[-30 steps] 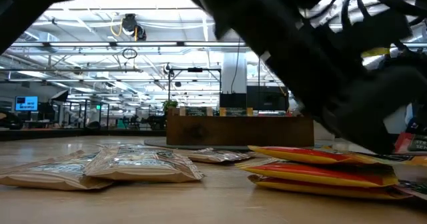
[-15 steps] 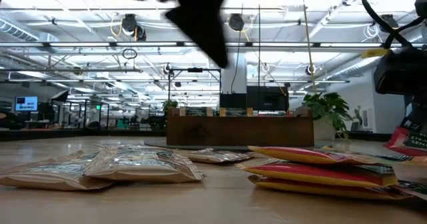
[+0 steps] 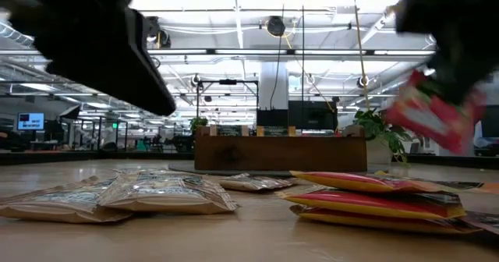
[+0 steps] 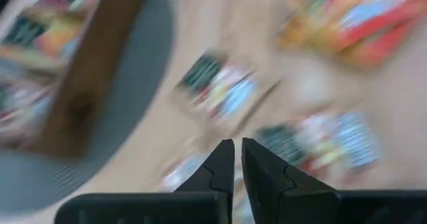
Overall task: Pick & Place Tea
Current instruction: Put the red tea bag into the right slot of the wooden organizer
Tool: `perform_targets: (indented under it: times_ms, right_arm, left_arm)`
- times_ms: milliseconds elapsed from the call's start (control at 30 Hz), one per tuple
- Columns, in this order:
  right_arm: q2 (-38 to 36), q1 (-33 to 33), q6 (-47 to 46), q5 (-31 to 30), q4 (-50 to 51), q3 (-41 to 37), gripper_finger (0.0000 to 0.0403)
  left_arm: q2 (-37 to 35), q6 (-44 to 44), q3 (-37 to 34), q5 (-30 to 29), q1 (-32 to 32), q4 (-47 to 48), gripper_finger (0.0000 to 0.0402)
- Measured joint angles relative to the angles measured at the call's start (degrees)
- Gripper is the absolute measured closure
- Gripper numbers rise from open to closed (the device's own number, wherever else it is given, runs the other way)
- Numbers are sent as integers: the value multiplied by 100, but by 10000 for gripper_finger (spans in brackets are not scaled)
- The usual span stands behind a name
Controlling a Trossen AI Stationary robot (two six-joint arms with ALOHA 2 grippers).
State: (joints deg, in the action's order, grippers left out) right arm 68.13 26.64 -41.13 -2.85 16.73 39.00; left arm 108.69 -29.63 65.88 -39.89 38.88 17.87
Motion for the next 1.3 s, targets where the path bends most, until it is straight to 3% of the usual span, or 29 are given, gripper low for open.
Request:
perform_targets:
  times_ms: [133,233,433,667,933,1300]
  right_arm:
    - [-4,-243,379,-479,1017,798,403]
    - [-4,-443,645,-881,1286,1088,403]
    - [-4,-952,1179,-890,1379,1277,403]
    - [172,-2081,2179,-885,2612,2093,403]
    - [1656,-2608,3216,-756,4022,3439,403]
    - [3041,-2692,4000,-911,4165,4098,403]
  left_arm:
    - [-195,978,-942,340,41,-2279,364]
    - [-195,1297,-1156,537,57,-3000,364]
    - [-200,1334,-1158,731,52,-3001,364]
    - [-200,1632,-1158,542,-20,-3017,364]
    - [-200,1565,-1158,522,-72,-2969,364]
    - [-200,1399,-1158,688,-51,-2787,364]
